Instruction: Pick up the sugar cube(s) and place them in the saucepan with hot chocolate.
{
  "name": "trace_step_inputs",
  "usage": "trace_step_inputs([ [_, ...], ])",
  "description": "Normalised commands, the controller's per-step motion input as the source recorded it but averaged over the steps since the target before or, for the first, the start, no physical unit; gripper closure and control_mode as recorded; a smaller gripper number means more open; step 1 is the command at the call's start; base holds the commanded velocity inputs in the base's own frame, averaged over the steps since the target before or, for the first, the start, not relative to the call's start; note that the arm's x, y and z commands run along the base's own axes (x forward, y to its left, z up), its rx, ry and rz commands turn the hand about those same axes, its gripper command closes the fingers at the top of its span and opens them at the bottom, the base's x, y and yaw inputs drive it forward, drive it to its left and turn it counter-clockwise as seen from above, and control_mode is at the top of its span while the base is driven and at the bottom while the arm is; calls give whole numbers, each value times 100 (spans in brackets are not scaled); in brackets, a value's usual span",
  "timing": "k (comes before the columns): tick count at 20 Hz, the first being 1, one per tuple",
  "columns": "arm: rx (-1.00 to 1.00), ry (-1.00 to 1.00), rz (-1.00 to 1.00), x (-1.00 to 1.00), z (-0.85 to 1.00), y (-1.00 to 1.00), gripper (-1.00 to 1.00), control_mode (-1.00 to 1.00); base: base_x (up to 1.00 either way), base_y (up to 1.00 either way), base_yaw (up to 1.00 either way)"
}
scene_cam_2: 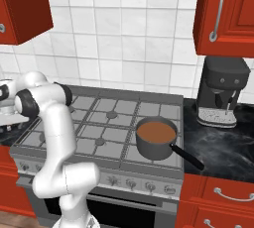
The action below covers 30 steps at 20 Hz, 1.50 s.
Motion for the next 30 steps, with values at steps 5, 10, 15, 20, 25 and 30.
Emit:
trace_step_inputs([
  [5, 0, 4, 0, 16, 0, 6, -100, -100, 0, 0, 0],
  [10, 0, 0, 0, 3, 0, 20, -100, -100, 0, 0, 0],
  [15, -1, -2, 0, 0, -1, 15, -100, -100, 0, 0, 0],
  [20, -2, -1, 0, 0, -11, 5, -100, -100, 0, 0, 0],
  [25, -5, 0, 0, 0, -11, 1, -100, -100, 0, 0, 0],
  [30, -7, 0, 0, 1, -9, 1, -100, -100, 0, 0, 0],
])
